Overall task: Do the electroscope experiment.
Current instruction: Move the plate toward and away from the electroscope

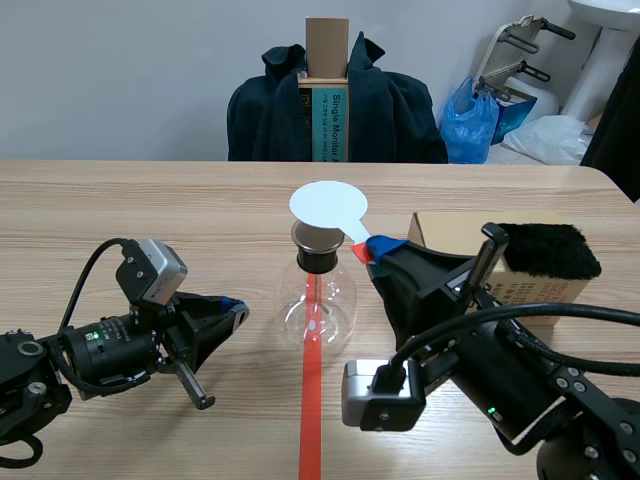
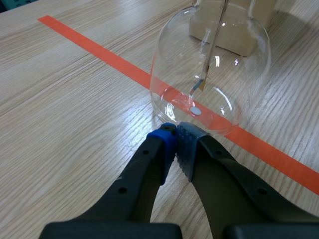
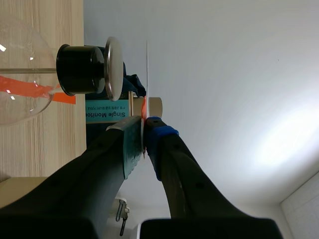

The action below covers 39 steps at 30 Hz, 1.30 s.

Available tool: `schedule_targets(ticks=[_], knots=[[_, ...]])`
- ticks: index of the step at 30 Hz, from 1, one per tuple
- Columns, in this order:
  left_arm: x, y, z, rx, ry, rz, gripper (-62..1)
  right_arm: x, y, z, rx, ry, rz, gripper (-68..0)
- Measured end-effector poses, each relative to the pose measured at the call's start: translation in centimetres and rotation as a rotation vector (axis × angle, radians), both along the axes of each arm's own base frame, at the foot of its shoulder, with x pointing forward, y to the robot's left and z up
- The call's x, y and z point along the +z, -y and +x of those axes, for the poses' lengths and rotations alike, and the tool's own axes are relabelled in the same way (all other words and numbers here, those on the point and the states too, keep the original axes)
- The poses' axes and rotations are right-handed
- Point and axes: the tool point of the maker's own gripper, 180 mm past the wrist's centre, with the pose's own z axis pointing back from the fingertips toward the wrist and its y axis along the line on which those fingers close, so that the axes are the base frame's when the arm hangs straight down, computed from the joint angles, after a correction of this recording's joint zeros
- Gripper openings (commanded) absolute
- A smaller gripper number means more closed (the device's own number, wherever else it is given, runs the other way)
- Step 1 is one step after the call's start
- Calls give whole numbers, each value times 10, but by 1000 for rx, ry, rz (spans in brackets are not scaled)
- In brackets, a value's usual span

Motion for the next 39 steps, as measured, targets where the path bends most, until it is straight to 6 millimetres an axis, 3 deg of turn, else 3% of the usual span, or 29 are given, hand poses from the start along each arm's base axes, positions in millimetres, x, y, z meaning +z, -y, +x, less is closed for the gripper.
schedule_targets(ticks=[16, 31, 35, 39], knots=[[8, 1, 2, 3, 31, -33, -579, 0, 8, 7, -58, -3, 4, -667], [12, -1, 3, 16, 57, -33, -579, 11, 59, 37, -322, 35, 21, -667], [23, -6, -11, -23, 79, -11, -579, 12, 76, 39, -376, 37, 15, -667], [49, -20, -33, -43, 104, 7, -579, -6, 95, 24, -406, -30, -14, -666]])
